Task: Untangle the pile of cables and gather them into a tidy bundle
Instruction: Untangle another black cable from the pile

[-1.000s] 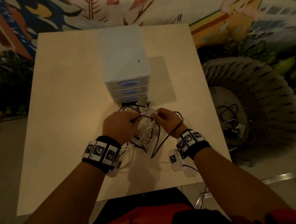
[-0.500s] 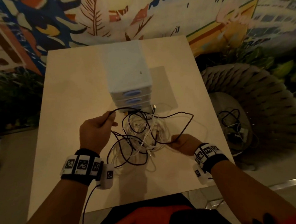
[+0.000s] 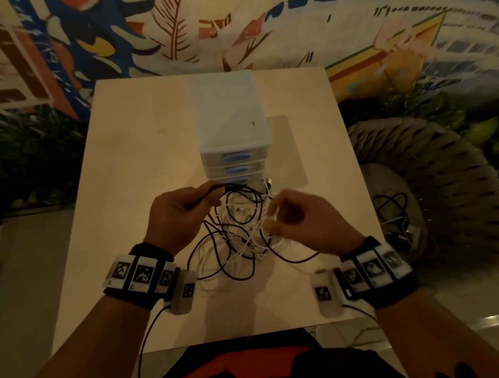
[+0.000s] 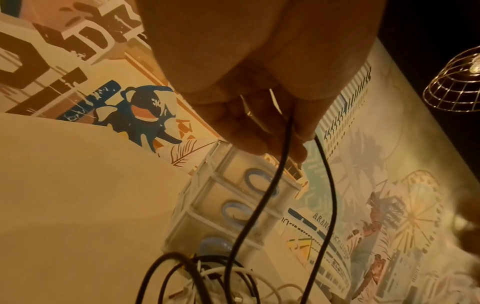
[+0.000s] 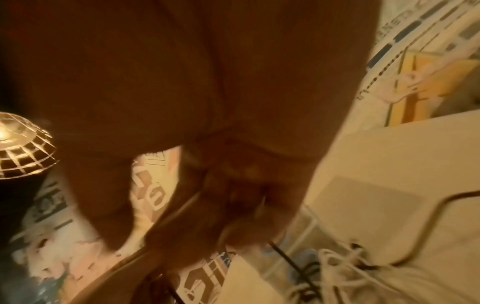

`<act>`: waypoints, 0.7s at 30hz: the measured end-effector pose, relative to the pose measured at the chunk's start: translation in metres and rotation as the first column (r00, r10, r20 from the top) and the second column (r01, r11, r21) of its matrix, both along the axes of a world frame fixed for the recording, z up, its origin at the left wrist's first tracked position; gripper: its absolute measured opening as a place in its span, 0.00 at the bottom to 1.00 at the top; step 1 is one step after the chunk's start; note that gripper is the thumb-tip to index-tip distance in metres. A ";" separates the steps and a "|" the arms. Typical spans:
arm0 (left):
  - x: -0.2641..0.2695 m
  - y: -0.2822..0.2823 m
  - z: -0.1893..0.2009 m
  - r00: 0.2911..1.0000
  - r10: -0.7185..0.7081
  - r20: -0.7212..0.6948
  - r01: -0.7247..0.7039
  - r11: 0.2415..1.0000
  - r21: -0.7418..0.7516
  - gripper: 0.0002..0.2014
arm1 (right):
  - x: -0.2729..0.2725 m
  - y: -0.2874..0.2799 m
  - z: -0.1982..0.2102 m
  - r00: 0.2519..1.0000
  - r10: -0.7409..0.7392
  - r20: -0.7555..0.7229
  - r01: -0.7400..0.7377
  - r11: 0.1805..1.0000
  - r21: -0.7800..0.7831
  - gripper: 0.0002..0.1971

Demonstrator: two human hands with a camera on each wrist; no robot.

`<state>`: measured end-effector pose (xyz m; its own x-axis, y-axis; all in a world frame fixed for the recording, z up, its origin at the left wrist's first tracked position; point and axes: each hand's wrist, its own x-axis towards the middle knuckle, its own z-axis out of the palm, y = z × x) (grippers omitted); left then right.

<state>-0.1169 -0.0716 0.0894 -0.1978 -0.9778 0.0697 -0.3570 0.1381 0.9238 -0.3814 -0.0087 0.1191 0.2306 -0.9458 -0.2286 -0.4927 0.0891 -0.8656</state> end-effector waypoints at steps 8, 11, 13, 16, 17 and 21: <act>0.022 0.003 0.008 0.983 0.047 0.175 -0.042 0.999 -0.035 0.06 | 0.028 -0.047 -0.057 0.951 -0.034 -0.307 -0.037 0.974 -0.224 0.12; 0.035 0.003 0.015 0.868 0.061 0.492 0.015 0.989 -0.149 0.20 | 0.024 -0.045 -0.044 0.969 -0.049 -0.240 -0.022 0.959 -0.283 0.10; 0.034 0.002 0.031 0.838 0.048 0.544 0.099 0.967 -0.237 0.35 | 0.024 -0.047 -0.030 0.960 0.035 -0.278 -0.119 0.949 -0.292 0.12; 0.009 0.000 0.058 0.792 -0.008 0.610 0.282 0.891 -0.355 0.33 | 0.032 -0.050 -0.008 0.953 0.105 -0.284 -0.223 0.877 -0.425 0.14; -0.002 -0.001 0.062 0.757 -0.024 0.653 0.338 0.870 -0.360 0.28 | 0.034 -0.051 -0.001 0.963 0.099 -0.252 -0.215 0.843 -0.493 0.12; -0.022 -0.003 0.064 0.640 -0.044 0.767 0.438 0.841 -0.317 0.21 | 0.032 -0.051 0.015 0.977 0.062 -0.203 -0.169 0.806 -0.567 0.07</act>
<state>-0.1385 -0.0747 0.1530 -0.5986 -0.7763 0.1976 -0.7513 0.6296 0.1979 -0.3489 -0.0597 0.1336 0.3560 -0.8825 0.3073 -0.6077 -0.4684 -0.6413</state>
